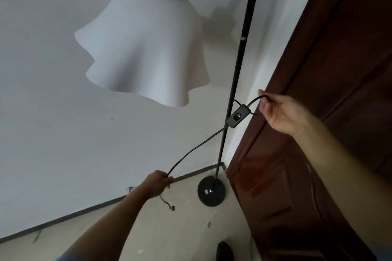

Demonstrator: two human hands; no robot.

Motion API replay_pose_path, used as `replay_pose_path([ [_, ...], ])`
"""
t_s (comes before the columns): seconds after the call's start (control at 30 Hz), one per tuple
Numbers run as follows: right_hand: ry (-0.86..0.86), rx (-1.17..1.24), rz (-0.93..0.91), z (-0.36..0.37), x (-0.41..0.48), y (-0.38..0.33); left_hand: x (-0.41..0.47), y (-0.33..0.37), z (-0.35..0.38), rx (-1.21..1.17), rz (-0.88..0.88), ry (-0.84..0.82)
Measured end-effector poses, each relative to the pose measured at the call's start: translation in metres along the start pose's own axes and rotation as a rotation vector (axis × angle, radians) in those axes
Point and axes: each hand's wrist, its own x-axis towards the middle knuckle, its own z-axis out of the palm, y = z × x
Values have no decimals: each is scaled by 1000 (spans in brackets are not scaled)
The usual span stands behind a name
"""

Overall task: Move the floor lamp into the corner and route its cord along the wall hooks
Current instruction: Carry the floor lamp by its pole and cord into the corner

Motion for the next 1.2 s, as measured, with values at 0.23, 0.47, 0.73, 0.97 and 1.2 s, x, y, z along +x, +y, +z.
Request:
replay_pose_path([
  [0.23, 384, -530, 19, -55, 35, 67, -19, -46, -18, -76, -137, 20],
  [0.47, 466, -1146, 152, -100, 78, 130, -27, -12, -35, -182, 2, 194],
  [0.73, 143, -998, -581, -16, 129, 55, -17, 18, -41, -450, -18, 256],
  [0.97, -227, -879, -347, 33, 163, 54, -7, 28, -28, -605, -174, 454],
  [1.2, -434, -960, -298, 81, 152, 97, -43, 21, -19, -660, -319, 647],
])
